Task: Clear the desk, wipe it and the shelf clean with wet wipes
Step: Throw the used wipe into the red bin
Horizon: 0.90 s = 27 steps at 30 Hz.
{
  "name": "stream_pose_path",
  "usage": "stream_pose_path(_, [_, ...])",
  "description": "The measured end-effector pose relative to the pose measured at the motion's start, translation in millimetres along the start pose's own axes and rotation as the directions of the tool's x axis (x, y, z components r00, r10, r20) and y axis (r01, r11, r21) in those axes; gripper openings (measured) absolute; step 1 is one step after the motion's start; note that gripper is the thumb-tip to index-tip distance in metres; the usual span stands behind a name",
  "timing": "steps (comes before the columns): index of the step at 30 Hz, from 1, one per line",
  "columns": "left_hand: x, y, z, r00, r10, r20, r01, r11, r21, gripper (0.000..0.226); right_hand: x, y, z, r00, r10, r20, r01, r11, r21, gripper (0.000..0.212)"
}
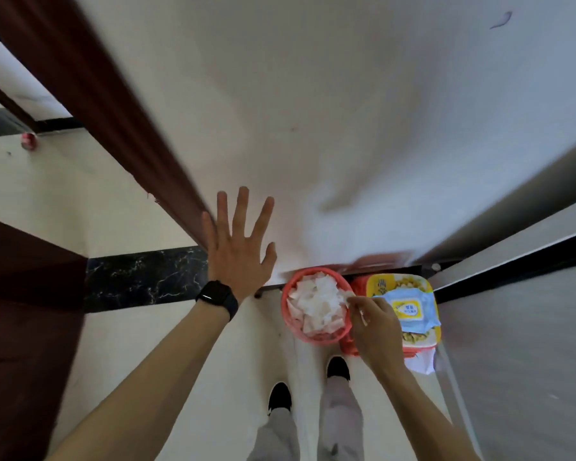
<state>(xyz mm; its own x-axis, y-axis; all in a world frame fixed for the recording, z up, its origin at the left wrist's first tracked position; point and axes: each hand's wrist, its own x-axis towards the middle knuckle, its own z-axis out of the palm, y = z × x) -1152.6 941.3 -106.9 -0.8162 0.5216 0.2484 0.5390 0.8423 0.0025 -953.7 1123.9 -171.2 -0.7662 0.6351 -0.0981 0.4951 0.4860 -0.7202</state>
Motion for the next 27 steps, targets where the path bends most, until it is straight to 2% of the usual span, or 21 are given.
stream_pose_path(2, [22.7, -1.3, 11.1, 0.999, -0.026, -0.031, 0.027, 1.0, 0.016, 0.083, 31.0, 21.4, 29.0, 0.981, 0.052, 0.187, -0.039, 0.996, -0.075, 0.027])
stream_pose_path(3, [31.9, -1.6, 15.9, 0.998, -0.053, -0.018, 0.053, 0.998, 0.028, 0.082, 44.0, 37.8, 44.0, 0.938, 0.096, 0.333, -0.042, 0.985, -0.168, 0.038])
stream_pose_path(5, [46.1, -1.9, 24.5, 0.994, -0.106, 0.03, 0.104, 0.993, 0.05, 0.082, 61.1, 67.9, 63.2, 0.782, 0.203, 0.59, 0.015, 0.939, -0.344, 0.057])
stream_pose_path(6, [51.7, -1.7, 28.6, 0.991, -0.124, 0.05, 0.12, 0.991, 0.065, 0.082, 66.5, 81.8, 68.8, 0.709, 0.252, 0.658, 0.037, 0.919, -0.393, 0.06])
stream_pose_path(8, [57.7, 1.5, 34.2, 0.984, -0.156, 0.088, 0.149, 0.985, 0.087, 0.083, 74.8, 95.9, 68.1, 0.656, 0.241, 0.715, 0.115, 0.905, -0.41, 0.068])
stream_pose_path(9, [58.4, 4.4, 34.8, 0.979, -0.181, 0.099, 0.172, 0.981, 0.089, 0.084, 79.4, 95.4, 63.4, 0.642, 0.221, 0.734, 0.142, 0.907, -0.397, 0.074])
stream_pose_path(10, [58.4, 7.8, 33.1, 0.974, -0.202, 0.102, 0.194, 0.977, 0.089, 0.084, 84.2, 89.6, 55.3, 0.641, 0.196, 0.742, 0.158, 0.912, -0.378, 0.071])
stream_pose_path(13, [54.0, 18.0, 16.9, 0.969, -0.203, 0.144, 0.198, 0.979, 0.048, 0.087, 103.5, 48.9, 21.1, 0.709, 0.081, 0.7, 0.211, 0.923, -0.321, 0.047])
stream_pose_path(15, [43.5, 21.4, 2.0, 0.956, -0.207, 0.21, 0.215, 0.977, -0.016, 0.09, 116.4, 4.8, -5.4, 0.706, -0.078, 0.704, 0.37, 0.888, -0.273, 0.043])
stream_pose_path(18, [15.2, 21.1, -31.5, 0.88, -0.36, 0.309, 0.398, 0.915, -0.068, 0.083, 126.3, -80.6, -43.3, 0.654, -0.366, 0.662, 0.587, 0.798, -0.138, 0.035])
stream_pose_path(19, [3.5, 19.7, -44.5, 0.842, -0.429, 0.327, 0.474, 0.877, -0.071, 0.078, 125.4, -109.1, -51.6, 0.621, -0.477, 0.622, 0.654, 0.753, -0.075, 0.032])
stream_pose_path(21, [-29.5, 15.0, -74.2, 0.758, -0.551, 0.348, 0.617, 0.779, -0.111, 0.07, 113.2, -168.7, -63.9, 0.488, -0.621, 0.614, 0.774, 0.633, 0.026, 0.03])
stream_pose_path(24, [-101.0, 7.4, -112.9, 0.623, -0.699, 0.35, 0.769, 0.63, -0.111, 0.063, 79.4, -245.1, -64.0, 0.302, -0.717, 0.628, 0.84, 0.512, 0.18, 0.027])
stream_pose_path(27, [-189.8, 3.3, -152.8, 0.477, -0.818, 0.322, 0.876, 0.472, -0.1, 0.059, 19.0, -305.1, -54.0, 0.099, -0.811, 0.576, 0.87, 0.351, 0.345, 0.025])
